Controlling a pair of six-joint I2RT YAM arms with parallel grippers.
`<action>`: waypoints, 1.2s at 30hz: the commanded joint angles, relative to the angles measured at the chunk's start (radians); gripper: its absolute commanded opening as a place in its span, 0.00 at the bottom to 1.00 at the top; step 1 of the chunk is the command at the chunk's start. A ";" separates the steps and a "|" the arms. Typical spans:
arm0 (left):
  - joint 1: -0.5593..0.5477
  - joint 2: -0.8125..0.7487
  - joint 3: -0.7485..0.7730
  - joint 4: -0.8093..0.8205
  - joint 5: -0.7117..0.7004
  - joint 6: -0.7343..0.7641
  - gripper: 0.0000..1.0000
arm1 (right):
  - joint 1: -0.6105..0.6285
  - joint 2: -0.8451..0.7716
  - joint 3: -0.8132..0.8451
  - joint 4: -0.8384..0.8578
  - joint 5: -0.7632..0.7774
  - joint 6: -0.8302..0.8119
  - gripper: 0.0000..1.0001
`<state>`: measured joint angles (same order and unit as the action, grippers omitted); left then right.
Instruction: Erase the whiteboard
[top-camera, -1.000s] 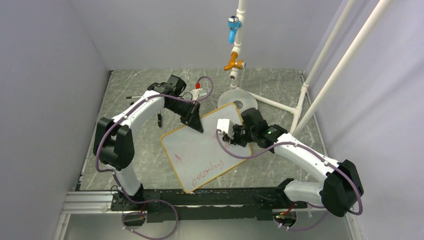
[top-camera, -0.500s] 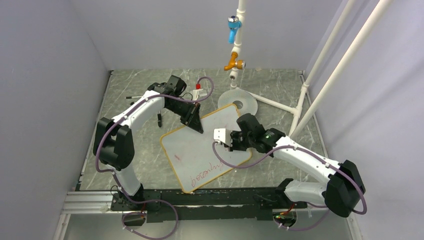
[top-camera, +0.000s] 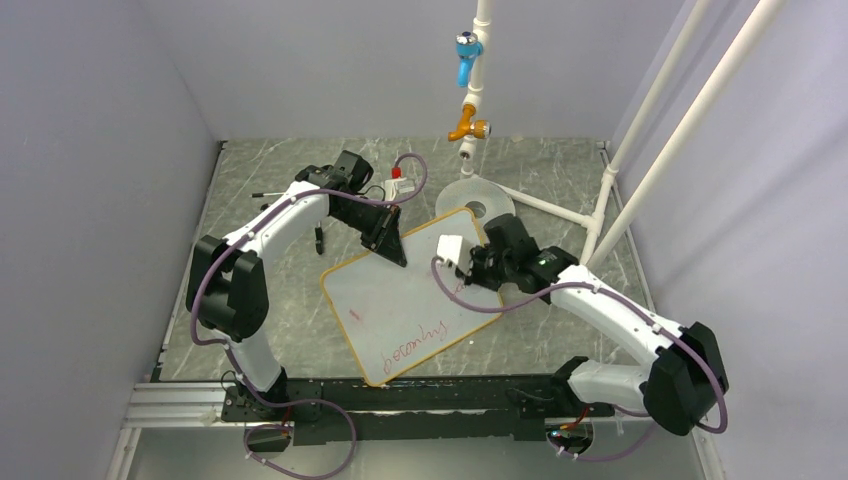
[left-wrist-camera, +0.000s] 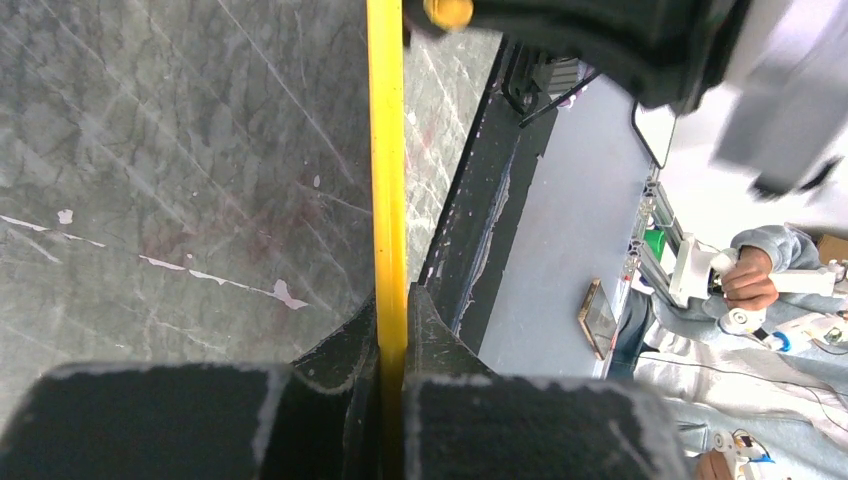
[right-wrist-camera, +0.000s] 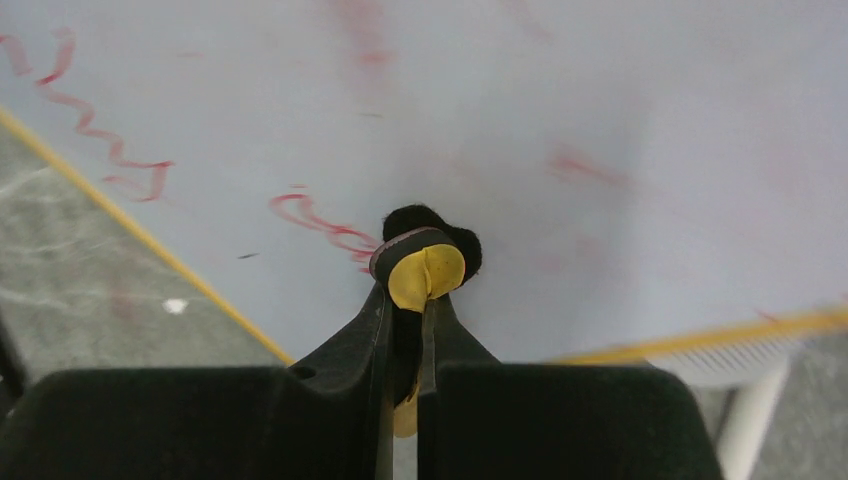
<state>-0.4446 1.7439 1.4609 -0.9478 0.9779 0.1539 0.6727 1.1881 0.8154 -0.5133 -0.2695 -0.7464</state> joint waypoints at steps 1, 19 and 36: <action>-0.007 -0.064 0.016 0.008 0.123 0.008 0.00 | -0.058 -0.039 0.060 0.100 0.057 0.071 0.00; -0.003 -0.079 0.017 0.008 0.121 0.008 0.00 | 0.118 0.052 0.005 -0.085 -0.053 -0.131 0.00; -0.001 -0.075 0.018 0.010 0.120 0.006 0.00 | 0.037 -0.013 0.014 0.061 -0.012 0.022 0.00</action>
<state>-0.4351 1.7325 1.4601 -0.9340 0.9649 0.1455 0.6685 1.1893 0.8124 -0.4622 -0.2142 -0.6708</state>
